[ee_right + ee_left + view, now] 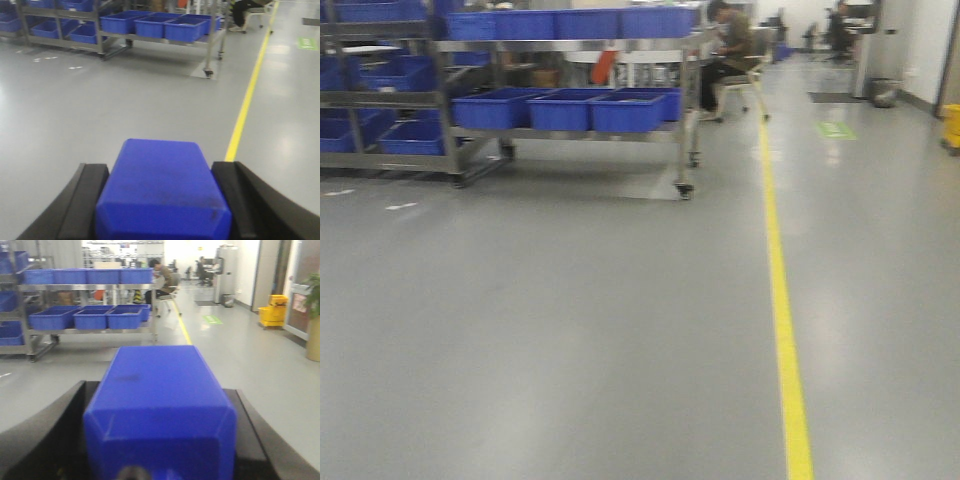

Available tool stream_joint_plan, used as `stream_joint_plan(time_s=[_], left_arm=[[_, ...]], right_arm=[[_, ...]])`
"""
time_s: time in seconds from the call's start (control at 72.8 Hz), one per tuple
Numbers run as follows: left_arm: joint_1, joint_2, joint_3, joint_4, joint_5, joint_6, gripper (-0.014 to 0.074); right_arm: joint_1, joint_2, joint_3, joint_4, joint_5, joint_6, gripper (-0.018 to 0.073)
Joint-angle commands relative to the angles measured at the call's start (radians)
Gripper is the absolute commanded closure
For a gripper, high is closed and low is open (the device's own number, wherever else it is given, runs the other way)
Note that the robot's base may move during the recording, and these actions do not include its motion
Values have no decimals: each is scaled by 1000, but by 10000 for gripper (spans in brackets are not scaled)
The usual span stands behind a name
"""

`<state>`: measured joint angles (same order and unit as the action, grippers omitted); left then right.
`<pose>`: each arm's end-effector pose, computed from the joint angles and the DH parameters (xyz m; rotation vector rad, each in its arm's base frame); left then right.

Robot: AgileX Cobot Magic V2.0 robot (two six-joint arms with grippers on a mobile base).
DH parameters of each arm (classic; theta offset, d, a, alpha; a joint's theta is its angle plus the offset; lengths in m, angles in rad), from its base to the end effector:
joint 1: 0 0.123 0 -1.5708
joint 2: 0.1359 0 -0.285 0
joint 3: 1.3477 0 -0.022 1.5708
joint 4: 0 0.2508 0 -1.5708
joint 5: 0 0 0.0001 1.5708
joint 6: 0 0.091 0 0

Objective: Pick and sort blue part to right shelf
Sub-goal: 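Drive the base away from the table holding both bottles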

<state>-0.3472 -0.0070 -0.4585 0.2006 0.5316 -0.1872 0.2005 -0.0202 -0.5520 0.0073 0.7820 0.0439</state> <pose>0.0123 0.0053 0.3126 0.1767 1.5346 -0.2084 -0.0080 -0.0011 0.3157 -0.1322 1.6919 0.1911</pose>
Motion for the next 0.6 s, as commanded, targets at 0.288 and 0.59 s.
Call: stream_joint_plan(time_s=[0.288, 0.59], left_arm=[[-4, -19, -26, 6, -90, -3, 262], [-6, -17, -26, 6, -90, -3, 262]], right_arm=[[-1, 18, -25, -7, -100, -6, 344], [-1, 18, -25, -7, -100, -6, 344]])
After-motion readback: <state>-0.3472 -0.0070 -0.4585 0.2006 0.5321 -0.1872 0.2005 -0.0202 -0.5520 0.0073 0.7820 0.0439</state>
